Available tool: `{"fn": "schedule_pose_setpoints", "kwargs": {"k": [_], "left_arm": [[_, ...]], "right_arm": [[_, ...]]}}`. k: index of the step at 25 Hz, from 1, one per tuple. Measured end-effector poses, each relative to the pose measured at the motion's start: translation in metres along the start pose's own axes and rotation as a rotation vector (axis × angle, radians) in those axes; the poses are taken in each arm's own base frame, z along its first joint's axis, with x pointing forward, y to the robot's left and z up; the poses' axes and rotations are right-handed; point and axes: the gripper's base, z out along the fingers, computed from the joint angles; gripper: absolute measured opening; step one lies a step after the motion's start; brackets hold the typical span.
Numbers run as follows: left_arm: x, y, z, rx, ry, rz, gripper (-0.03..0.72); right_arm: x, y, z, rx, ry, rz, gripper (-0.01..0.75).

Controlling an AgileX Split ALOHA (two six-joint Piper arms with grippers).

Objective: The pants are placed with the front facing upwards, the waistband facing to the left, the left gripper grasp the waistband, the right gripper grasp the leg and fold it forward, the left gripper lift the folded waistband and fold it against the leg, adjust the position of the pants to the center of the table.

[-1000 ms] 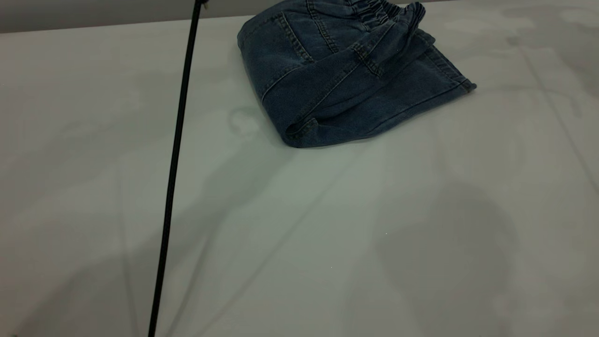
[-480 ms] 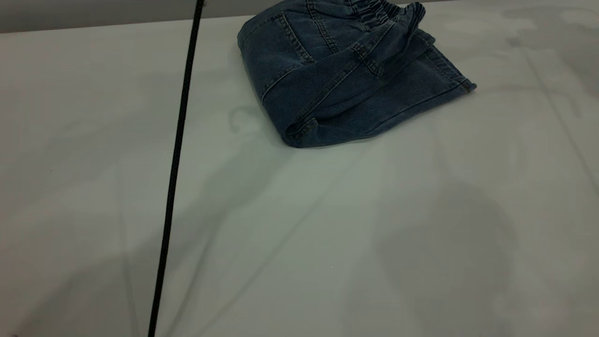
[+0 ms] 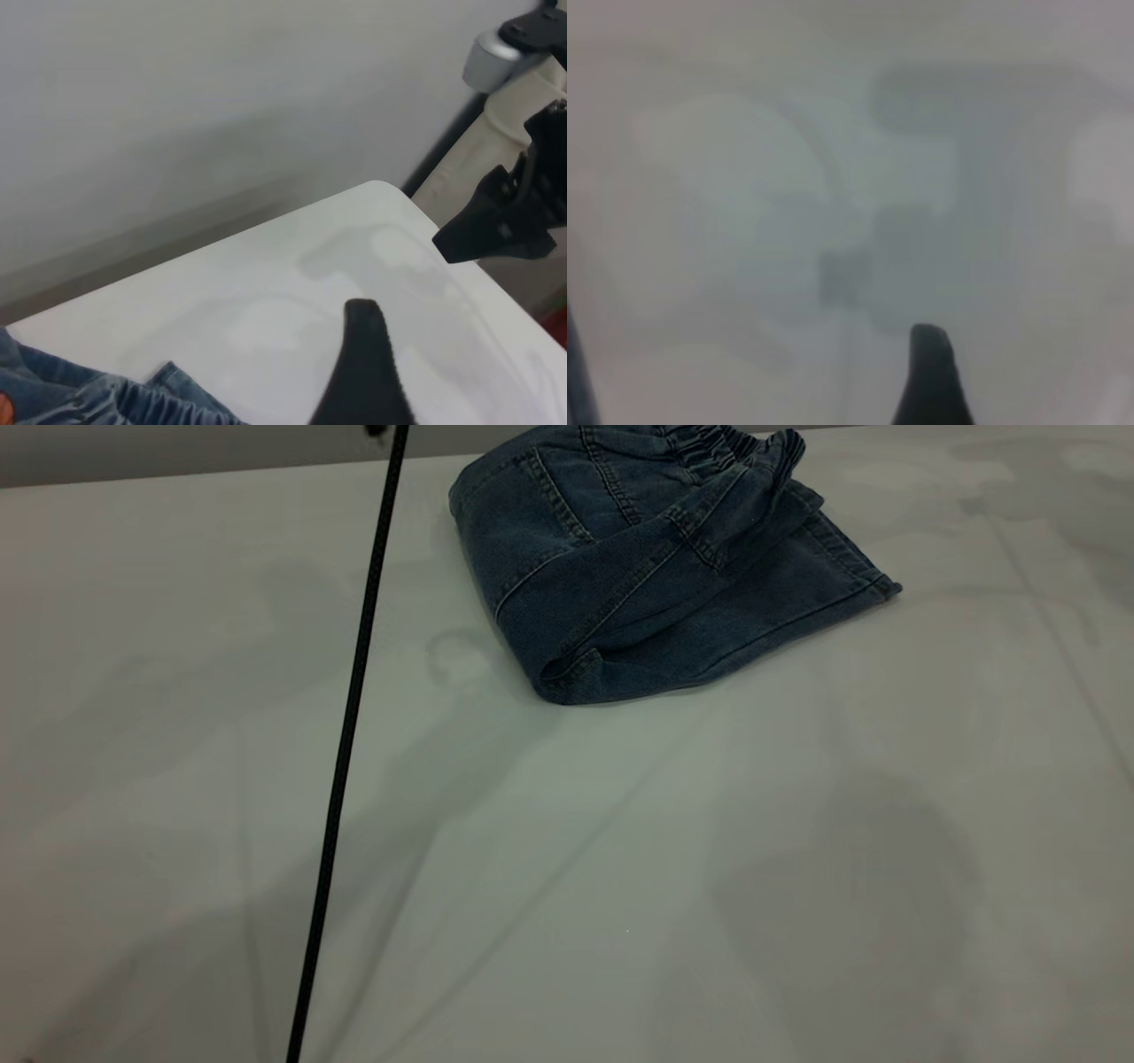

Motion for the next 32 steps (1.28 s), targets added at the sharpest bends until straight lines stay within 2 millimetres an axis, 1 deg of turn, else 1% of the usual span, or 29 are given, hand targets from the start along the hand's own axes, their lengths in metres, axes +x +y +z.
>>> {"fn": "schedule_pose_setpoints", "kwargs": {"k": [6,12,16,18,24,28,32], "left_arm": [[0.001,-0.001,0.0,0.013,0.002,0.147,0.493],[0.001,-0.001,0.0,0.009,0.005,0.176,0.493],[0.003,-0.01,-0.001,0.108,0.042,0.241,0.491],[0.003,-0.012,-0.001,0.121,0.068,0.268,0.485],[-0.006,-0.011,-0.003,0.066,0.16,0.355,0.456],[-0.008,-0.004,-0.005,-0.035,0.205,0.307,0.447],[-0.003,0.005,-0.007,-0.121,0.28,0.312,0.446]], "right_arm": [[0.001,0.0,0.002,-0.001,0.006,0.0,0.427],[0.001,0.0,0.002,-0.001,0.006,0.0,0.427],[0.001,0.0,0.002,-0.001,0.006,0.0,0.427],[0.001,0.0,0.002,-0.001,0.006,0.0,0.427],[0.001,0.001,0.002,-0.008,0.004,0.002,0.427],[0.001,0.001,0.002,-0.01,0.003,0.003,0.427],[0.001,0.001,0.002,-0.01,0.003,0.003,0.427]]}}
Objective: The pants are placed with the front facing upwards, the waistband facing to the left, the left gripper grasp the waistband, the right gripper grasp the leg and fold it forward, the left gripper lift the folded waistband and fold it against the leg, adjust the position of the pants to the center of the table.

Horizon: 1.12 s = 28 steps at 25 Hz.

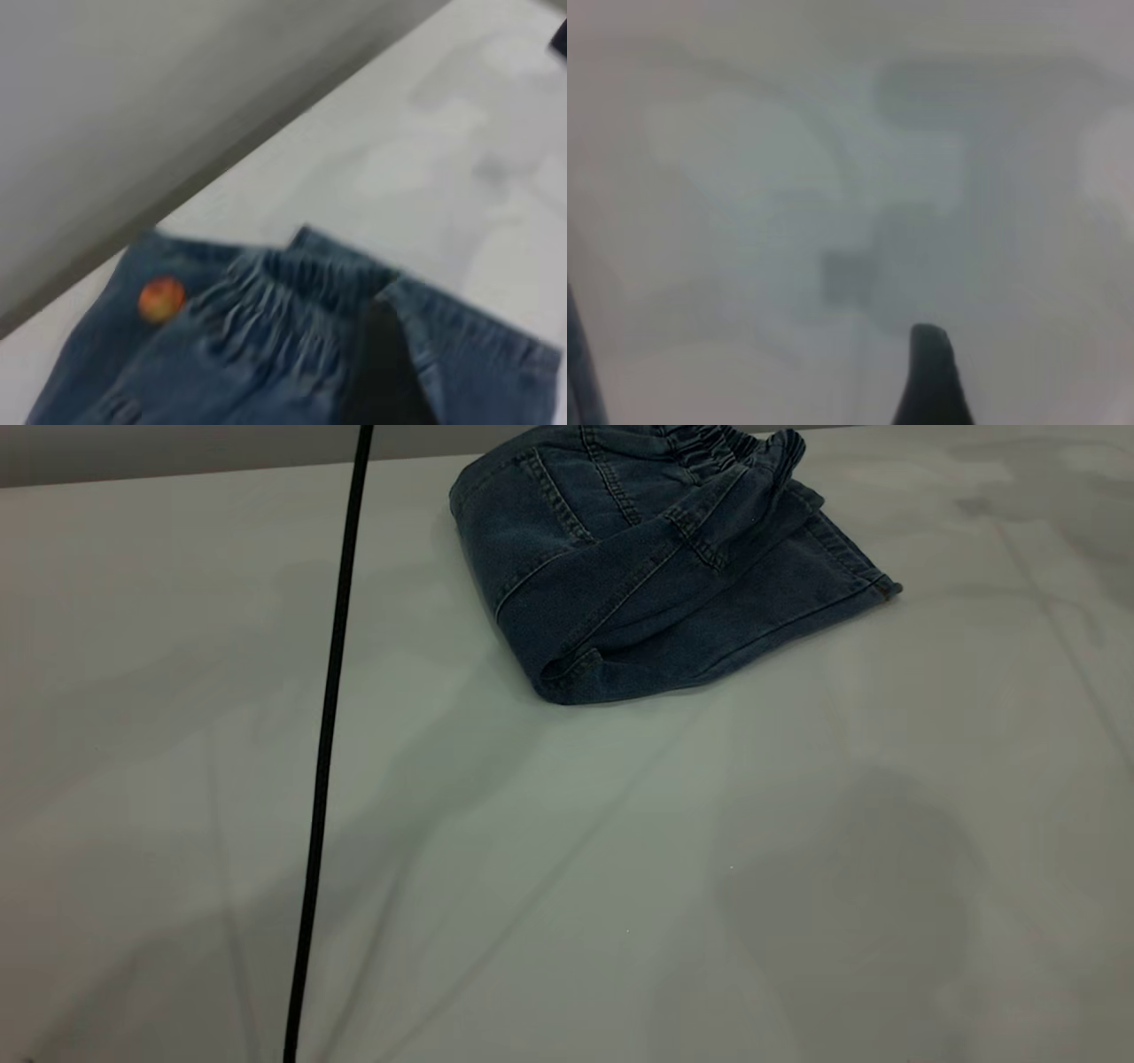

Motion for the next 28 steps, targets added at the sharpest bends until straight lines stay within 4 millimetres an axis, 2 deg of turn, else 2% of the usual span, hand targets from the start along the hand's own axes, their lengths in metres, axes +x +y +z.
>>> {"fn": "schedule_pose_setpoints", "kwargs": {"k": [8,14,21,28], "left_arm": [[0.003,0.011,-0.008,-0.087,0.159,0.068,0.446],[0.016,0.015,-0.004,-0.117,0.275,0.14,0.446],[0.039,0.015,0.016,-0.106,0.352,0.136,0.446],[0.071,0.015,0.047,-0.093,0.403,0.133,0.446]], "right_arm": [[0.0,0.002,0.0,-0.02,-0.004,0.006,0.427],[-0.001,0.004,0.0,-0.044,-0.008,0.015,0.427],[-0.002,0.009,0.0,-0.098,-0.019,0.036,0.427],[-0.002,0.011,-0.001,-0.116,-0.022,0.044,0.427]]}}
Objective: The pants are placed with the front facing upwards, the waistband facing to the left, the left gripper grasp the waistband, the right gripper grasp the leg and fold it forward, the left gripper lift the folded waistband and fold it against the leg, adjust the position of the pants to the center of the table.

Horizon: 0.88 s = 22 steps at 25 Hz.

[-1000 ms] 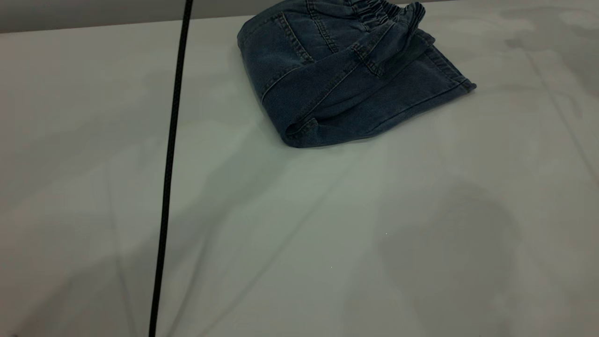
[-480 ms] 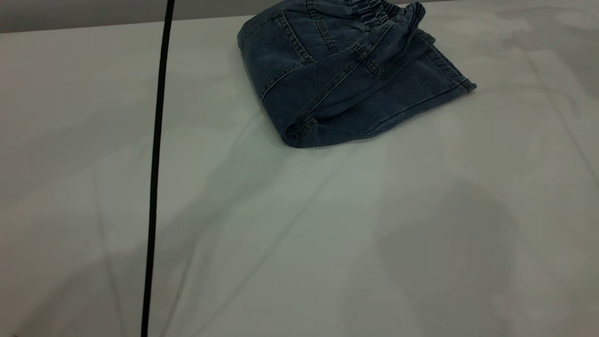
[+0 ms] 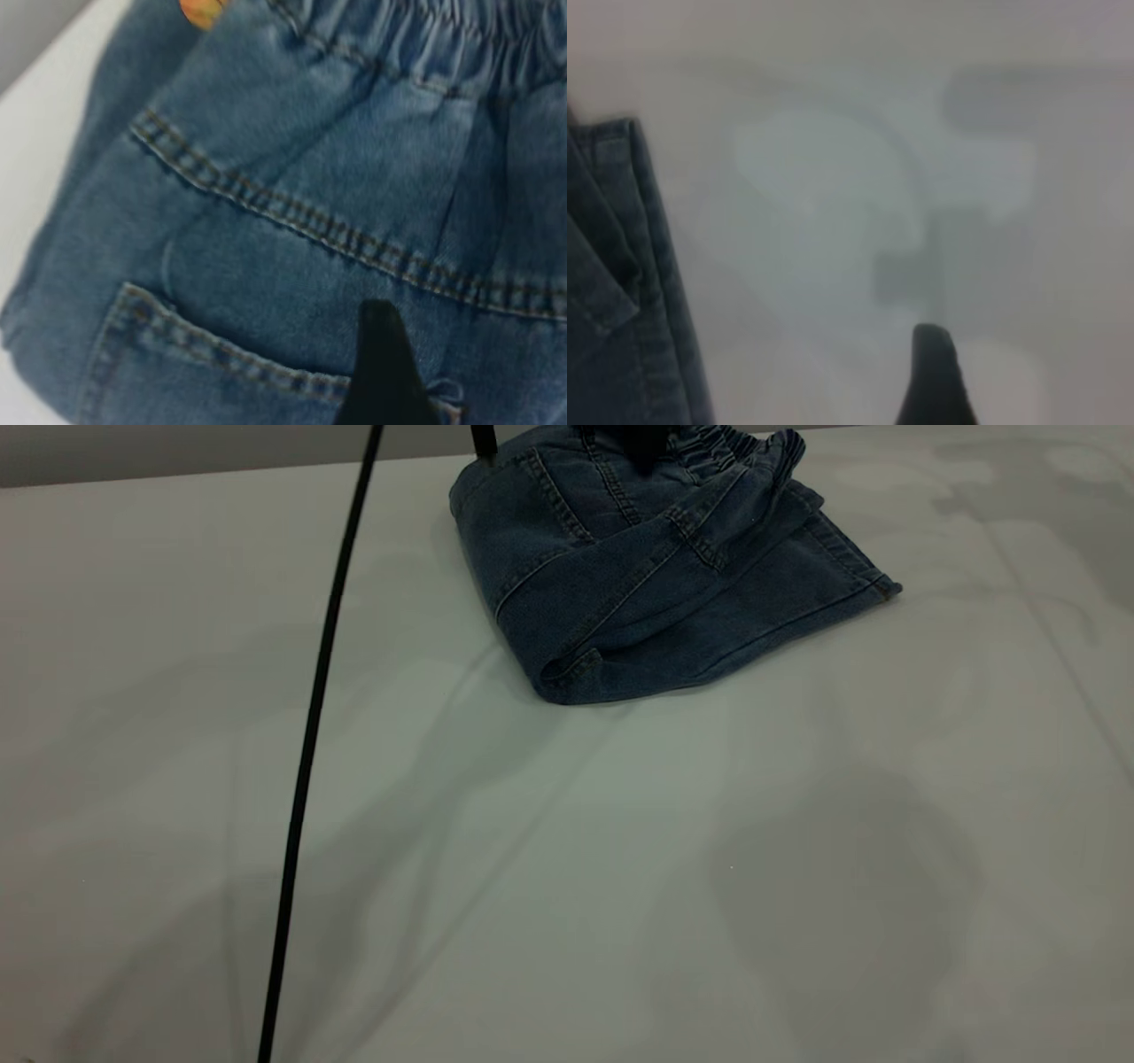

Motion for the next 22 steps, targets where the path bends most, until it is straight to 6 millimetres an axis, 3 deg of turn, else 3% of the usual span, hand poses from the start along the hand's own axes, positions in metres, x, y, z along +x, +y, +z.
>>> {"fn": "schedule_pose_setpoints", "kwargs": {"k": [7,17,22], "left_arm": [[0.014,-0.006,0.036,0.008,-0.001,0.002,0.446],[0.017,-0.008,0.043,0.009,-0.003,0.004,0.446],[0.032,-0.013,0.062,0.022,0.058,0.008,0.446]], "right_arm": [[0.0,0.0,0.0,0.0,0.0,0.001,0.427],[0.0,0.0,0.0,-0.001,0.0,0.0,0.427],[0.0,0.001,0.0,-0.016,-0.003,0.006,0.427]]}}
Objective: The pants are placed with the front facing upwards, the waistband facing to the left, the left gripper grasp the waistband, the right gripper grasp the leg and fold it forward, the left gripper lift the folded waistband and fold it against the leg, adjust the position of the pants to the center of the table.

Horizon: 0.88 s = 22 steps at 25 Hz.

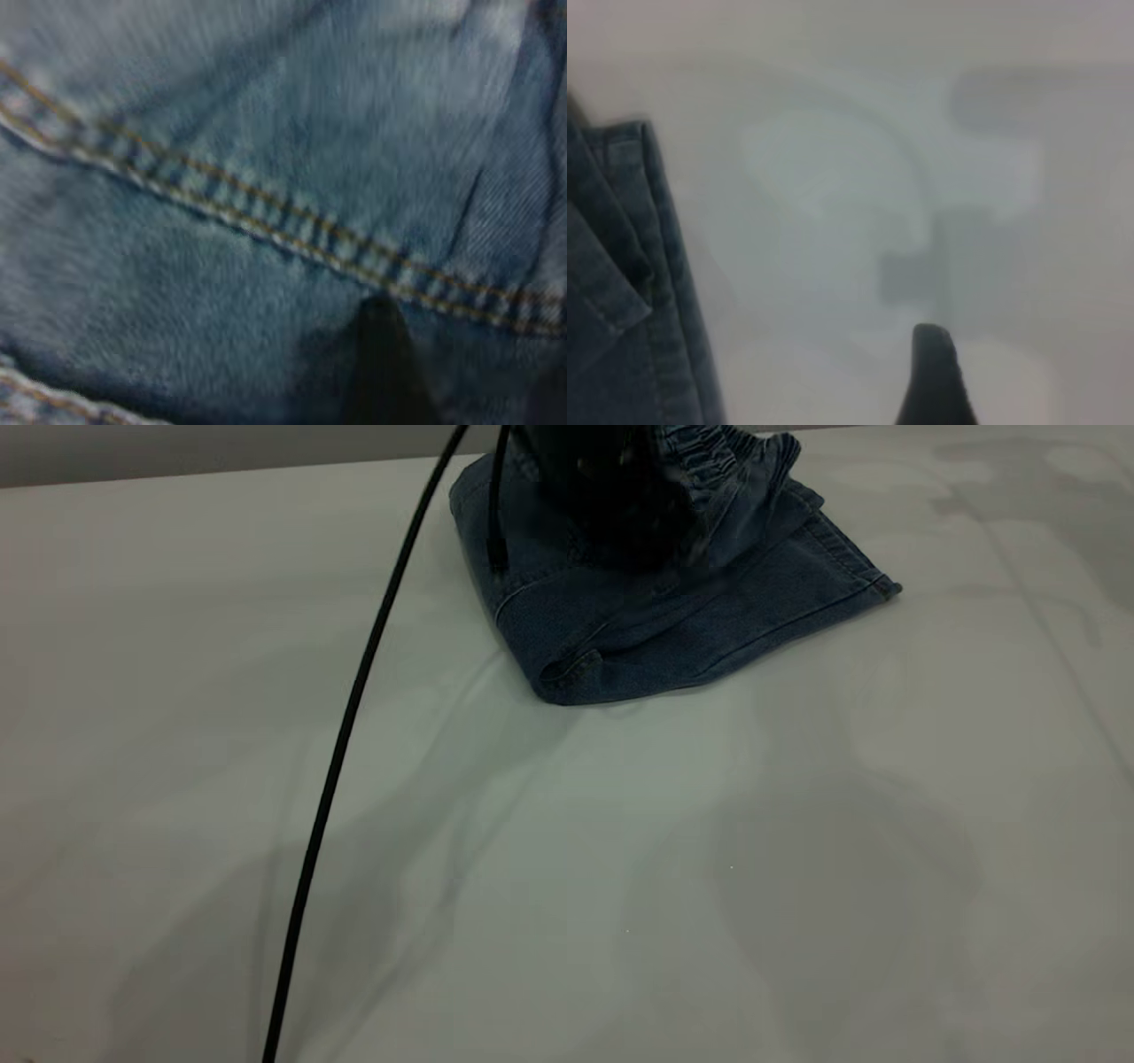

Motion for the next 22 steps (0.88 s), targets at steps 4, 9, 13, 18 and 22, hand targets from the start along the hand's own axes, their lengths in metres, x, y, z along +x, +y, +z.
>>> {"fn": "schedule_pose_setpoints", "kwargs": {"k": [4,9,13,18,22], "left_arm": [[0.007,-0.002,0.007,0.007,0.043,0.002,0.446],[0.009,-0.002,0.007,0.012,0.061,0.082,0.446],[0.014,-0.003,0.006,0.029,0.12,0.165,0.446],[0.02,-0.004,0.005,0.055,0.185,0.263,0.445],[0.024,-0.01,0.003,0.083,0.237,0.337,0.442]], "right_arm": [[0.0,0.0,0.0,-0.004,-0.001,0.003,0.427],[0.0,0.0,0.0,-0.003,-0.001,0.001,0.427],[0.0,0.0,0.0,-0.003,-0.001,0.001,0.427],[0.0,0.0,0.0,-0.003,-0.001,0.0,0.427],[0.0,0.0,0.0,-0.003,-0.001,0.0,0.427]]}}
